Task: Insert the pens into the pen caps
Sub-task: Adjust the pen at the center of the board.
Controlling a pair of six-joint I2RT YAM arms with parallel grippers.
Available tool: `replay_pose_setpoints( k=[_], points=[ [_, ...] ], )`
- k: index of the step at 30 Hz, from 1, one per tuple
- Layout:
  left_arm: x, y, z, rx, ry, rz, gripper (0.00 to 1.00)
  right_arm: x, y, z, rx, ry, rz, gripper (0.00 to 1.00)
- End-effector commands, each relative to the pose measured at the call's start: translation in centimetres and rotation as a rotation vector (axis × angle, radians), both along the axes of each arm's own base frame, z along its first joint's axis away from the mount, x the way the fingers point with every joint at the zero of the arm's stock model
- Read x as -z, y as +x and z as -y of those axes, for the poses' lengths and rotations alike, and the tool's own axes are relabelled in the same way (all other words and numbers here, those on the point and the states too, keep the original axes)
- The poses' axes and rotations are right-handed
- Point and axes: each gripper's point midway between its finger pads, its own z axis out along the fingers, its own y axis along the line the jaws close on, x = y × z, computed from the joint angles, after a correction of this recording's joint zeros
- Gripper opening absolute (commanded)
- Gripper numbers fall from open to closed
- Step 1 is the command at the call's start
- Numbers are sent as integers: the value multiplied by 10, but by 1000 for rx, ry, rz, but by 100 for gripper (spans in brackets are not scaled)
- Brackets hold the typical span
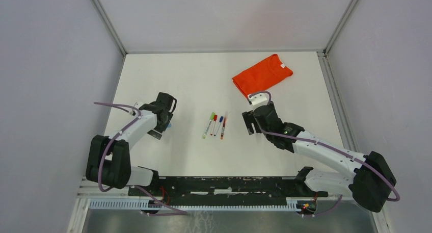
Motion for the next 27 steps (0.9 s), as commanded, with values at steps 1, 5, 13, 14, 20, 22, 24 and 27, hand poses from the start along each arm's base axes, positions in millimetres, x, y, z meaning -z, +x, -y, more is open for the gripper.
replay_pose_setpoints(
  k=[1, 5, 13, 14, 20, 22, 24, 27],
  points=[
    [-2, 11, -3, -59, -6, 19, 83, -3, 2, 8, 43, -15, 24, 84],
    [5, 11, -5, -67, -3, 5, 82, -1, 2, 9, 44, -19, 21, 84],
    [16, 22, -7, -64, -18, -25, 81, 0, 1, 10, 39, -35, 14, 84],
    [18, 23, -7, -63, -25, -31, 81, 0, 1, 10, 39, -34, 14, 84],
    [25, 32, -8, -79, -57, -65, 75, 2, 0, 5, 20, -21, 4, 84],
    [28, 33, -8, -76, -63, -80, 72, 2, 0, 5, 20, -21, 3, 84],
    [30, 34, -7, -72, -70, -88, 70, 2, 0, 6, 19, -24, 4, 84],
    [33, 34, -5, -62, -78, -96, 67, 2, 0, 6, 16, -30, 4, 84]
  ],
)
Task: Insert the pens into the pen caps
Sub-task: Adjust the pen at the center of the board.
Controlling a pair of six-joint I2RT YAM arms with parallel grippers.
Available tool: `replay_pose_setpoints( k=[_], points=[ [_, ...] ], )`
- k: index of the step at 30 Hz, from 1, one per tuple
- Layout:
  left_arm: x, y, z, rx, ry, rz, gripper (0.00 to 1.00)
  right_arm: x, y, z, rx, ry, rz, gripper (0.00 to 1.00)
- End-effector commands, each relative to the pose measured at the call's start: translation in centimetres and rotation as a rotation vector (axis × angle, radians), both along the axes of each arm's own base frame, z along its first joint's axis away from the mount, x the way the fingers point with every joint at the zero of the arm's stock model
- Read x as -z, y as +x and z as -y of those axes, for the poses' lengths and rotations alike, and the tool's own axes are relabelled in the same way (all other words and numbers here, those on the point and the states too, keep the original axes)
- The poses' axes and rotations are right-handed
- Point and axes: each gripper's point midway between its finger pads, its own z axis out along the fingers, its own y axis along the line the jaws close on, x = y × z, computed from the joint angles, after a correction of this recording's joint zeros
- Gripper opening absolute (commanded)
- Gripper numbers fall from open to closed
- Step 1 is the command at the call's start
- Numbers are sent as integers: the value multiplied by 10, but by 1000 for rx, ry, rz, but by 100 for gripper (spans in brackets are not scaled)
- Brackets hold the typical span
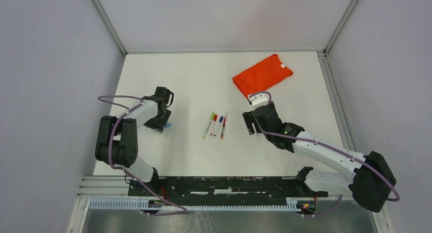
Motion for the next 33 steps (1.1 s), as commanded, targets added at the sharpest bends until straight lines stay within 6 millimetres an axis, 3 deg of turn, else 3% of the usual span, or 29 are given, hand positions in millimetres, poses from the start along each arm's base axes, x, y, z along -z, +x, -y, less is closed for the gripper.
replay_pose_setpoints(
  k=[1, 19, 27, 33],
  points=[
    [1, 9, 4, 24, -21, 6, 66, 2, 0, 2, 5, -16, 2, 84],
    [2, 18, 19, 214, -68, 19, 36, 11, -1, -12, -49, -2, -40, 84],
    [-17, 31, 40, 486, -72, 83, 28, 7, 2, -16, -55, 8, -36, 84],
    [-18, 26, 64, 777, -54, 56, 26, 6, 3, -22, -69, 15, -43, 84]
  ],
)
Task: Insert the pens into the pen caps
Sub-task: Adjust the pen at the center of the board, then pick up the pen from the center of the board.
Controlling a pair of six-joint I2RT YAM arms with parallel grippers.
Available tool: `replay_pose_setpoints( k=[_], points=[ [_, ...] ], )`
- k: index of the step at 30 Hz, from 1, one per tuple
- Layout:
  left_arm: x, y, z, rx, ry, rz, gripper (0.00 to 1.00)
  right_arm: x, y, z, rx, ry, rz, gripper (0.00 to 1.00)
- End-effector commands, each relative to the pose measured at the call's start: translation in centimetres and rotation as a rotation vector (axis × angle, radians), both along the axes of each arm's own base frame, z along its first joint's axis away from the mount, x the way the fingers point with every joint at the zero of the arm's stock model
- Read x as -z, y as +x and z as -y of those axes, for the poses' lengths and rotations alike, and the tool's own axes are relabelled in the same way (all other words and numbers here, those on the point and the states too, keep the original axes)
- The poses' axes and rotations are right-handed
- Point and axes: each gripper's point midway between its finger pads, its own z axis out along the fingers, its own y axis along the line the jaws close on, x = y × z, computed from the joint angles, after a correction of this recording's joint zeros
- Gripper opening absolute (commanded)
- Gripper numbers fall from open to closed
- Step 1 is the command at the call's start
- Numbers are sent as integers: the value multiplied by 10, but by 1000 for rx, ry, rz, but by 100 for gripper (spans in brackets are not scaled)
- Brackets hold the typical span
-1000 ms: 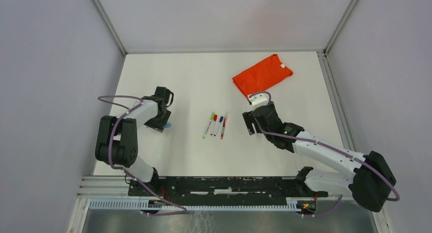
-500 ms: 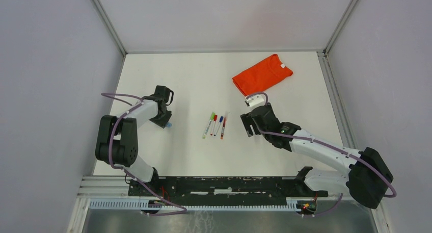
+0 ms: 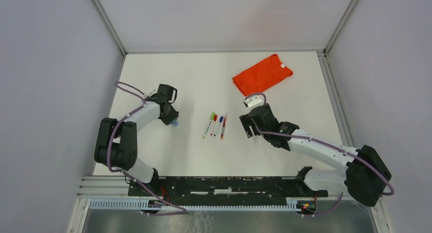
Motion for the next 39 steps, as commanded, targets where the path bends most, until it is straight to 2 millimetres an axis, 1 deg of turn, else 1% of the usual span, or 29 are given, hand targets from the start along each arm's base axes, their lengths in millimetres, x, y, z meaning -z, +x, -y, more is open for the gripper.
replay_pose_setpoints(
  k=[1, 4, 7, 9, 13, 19, 23, 25, 29, 33, 35, 39],
  points=[
    [-10, 4, 22, 310, 22, 36, 26, -15, 9, -14, -16, 40, 26, 84],
    [-8, -1, 39, 452, 32, 15, 26, -14, 9, -16, -23, 43, 20, 84],
    [-5, -4, 46, 522, 77, -14, 27, -14, 9, -17, -26, 43, 17, 84],
    [-3, -6, 47, 548, 103, -34, 29, -14, 9, -16, -24, 42, 19, 84],
    [-2, -3, 41, 535, 143, -40, 36, -12, 8, -14, -18, 34, 18, 84],
    [-1, 9, 44, 525, 146, -39, 44, -11, 8, -9, -6, 18, 24, 84],
    [5, 15, 44, 509, 155, -51, 49, -9, 7, -8, -8, 10, 23, 84],
    [8, 17, 44, 497, 156, -59, 50, -9, 8, -6, -6, 3, 24, 84],
    [16, 15, 41, 484, 163, -85, 50, -11, 8, -1, 5, -13, 37, 84],
    [19, 14, 38, 464, 177, -95, 49, -12, 7, 0, 7, -9, 41, 84],
    [19, 14, 38, 461, 178, -93, 46, -12, 7, 1, 8, -7, 41, 84],
    [15, 17, 39, 463, 179, -76, 35, -16, 8, 0, 11, 4, 51, 84]
  ],
)
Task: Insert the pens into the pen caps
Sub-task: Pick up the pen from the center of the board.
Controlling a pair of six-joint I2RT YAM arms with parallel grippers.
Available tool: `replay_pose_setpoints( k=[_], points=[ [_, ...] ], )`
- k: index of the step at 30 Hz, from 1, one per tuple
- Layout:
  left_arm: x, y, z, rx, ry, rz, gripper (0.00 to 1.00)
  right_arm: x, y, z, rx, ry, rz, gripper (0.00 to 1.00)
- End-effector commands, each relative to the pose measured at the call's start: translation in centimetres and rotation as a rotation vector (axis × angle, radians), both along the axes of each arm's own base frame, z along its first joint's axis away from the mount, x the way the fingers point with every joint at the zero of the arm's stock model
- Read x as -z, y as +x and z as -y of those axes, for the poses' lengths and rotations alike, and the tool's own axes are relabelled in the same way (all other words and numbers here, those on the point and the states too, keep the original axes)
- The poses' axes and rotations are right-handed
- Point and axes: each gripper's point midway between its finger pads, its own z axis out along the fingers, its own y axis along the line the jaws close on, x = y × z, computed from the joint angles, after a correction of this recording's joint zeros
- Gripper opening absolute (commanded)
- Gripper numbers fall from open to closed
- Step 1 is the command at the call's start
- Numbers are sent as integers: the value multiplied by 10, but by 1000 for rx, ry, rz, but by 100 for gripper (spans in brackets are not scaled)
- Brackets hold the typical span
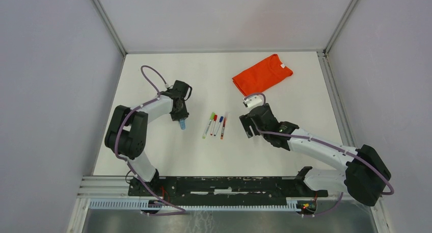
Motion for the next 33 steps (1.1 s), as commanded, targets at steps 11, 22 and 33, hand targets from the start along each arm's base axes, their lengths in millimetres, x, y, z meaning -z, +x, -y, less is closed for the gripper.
replay_pose_setpoints(
  k=[11, 22, 33],
  points=[
    [-46, 19, 18, 117, -25, 154, 21, -46, 10, -14, -12, 140, 127, 84],
    [-177, 14, 112, 381, -375, 548, 21, -110, -7, -71, -272, 539, 289, 84],
    [-249, -13, 174, 457, -646, 747, 21, -163, -21, -113, -367, 947, 308, 84]
  ],
)
